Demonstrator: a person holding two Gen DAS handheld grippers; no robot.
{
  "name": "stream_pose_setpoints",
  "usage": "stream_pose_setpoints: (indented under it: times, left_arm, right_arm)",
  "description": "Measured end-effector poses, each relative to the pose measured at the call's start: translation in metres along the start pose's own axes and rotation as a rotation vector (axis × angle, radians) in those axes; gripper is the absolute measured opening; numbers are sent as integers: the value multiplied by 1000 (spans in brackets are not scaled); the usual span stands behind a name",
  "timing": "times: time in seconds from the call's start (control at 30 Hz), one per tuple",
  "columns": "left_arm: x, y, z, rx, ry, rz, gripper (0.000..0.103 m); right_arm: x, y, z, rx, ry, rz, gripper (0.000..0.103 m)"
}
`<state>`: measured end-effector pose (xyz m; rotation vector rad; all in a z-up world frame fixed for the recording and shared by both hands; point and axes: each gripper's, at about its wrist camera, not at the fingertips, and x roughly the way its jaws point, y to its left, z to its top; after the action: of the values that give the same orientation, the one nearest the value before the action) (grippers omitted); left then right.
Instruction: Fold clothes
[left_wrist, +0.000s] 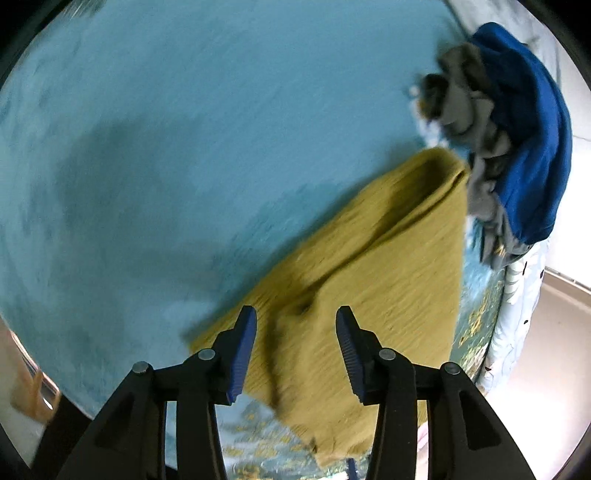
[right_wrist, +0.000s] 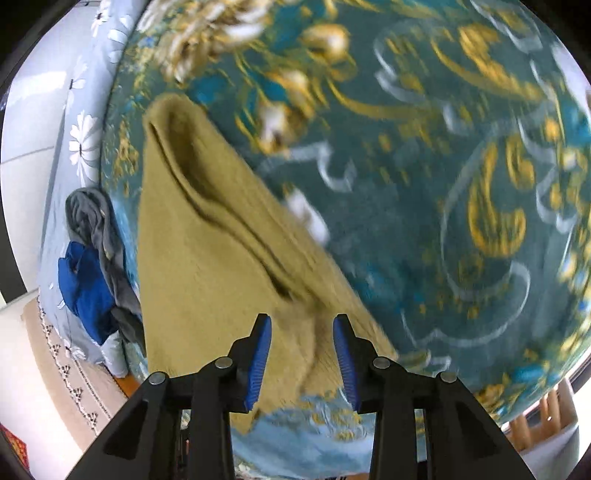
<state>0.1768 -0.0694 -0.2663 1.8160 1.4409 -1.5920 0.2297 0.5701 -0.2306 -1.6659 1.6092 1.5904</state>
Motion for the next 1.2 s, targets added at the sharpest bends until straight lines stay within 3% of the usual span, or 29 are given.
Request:
stream_pose_setpoints:
  times: [0.17,0.4,0.57,0.67,0.7,0.73,0.83,1.0,1.03,1.13,1.2]
  left_arm:
    - [10,7,-12,25,19,26,46]
    - [18,-3,-15,40,12,33,46]
    - [23,-5,-18,39,30,37,46]
    - [26,-6,-20,38,40,40,37]
    - [27,-6,-21,38,44,41,24]
    - [28,-7,-21,38,47,42,17]
    - [27,-9,-24,53,52,32,14]
    - [12,-13,-36,117,42,-56,13]
    - [9,-11,-38,136,35,-57,14]
    - [15,7,-40,135,32,-4,14]
    - [22,20,-39,115,35,25,14]
  right_arm:
    - [17,-8,-10,27,18,11,37]
    - [29,0,-8,54,5,-77,37]
    - [27,5,-9,85,17,-38,32]
    - [24,8,-8,69,18,-23,30]
    - [24,9,-8,54,23,-30,24]
    - [24,10,-9,40,27,-37,21]
    - [24,12,-11,-4,41,-59,17]
    - [0,26,-16,-117,-30,28,15]
    - [0,28,-18,-150,-33,10,15]
    - [11,30,-26,-204,-15,-71,15]
    - [22,24,-28,-176,-3,-100,15]
